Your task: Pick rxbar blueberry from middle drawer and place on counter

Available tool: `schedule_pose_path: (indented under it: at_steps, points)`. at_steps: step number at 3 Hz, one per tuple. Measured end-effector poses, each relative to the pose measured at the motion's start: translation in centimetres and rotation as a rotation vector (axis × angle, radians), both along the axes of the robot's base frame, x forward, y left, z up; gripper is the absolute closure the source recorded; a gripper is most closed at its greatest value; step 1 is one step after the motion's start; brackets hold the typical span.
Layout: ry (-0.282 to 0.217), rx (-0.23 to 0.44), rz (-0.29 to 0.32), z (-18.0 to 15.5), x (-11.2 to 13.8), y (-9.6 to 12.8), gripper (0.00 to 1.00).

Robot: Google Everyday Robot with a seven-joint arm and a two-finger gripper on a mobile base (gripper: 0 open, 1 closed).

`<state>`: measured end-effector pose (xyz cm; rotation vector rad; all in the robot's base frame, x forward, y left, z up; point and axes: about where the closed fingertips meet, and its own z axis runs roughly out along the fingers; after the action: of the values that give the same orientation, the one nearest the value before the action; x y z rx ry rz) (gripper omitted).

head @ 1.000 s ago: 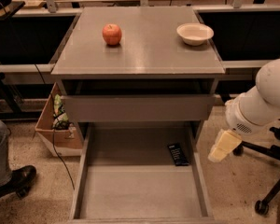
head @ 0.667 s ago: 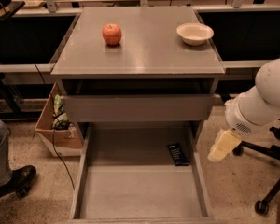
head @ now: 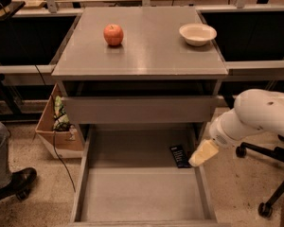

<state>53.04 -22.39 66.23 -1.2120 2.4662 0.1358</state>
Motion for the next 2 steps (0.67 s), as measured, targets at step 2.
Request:
schedule_pose_path:
  at_steps: [2]
  points:
    - [0.057,0.17,-0.095,-11.4,3.6,6.1,0.0]
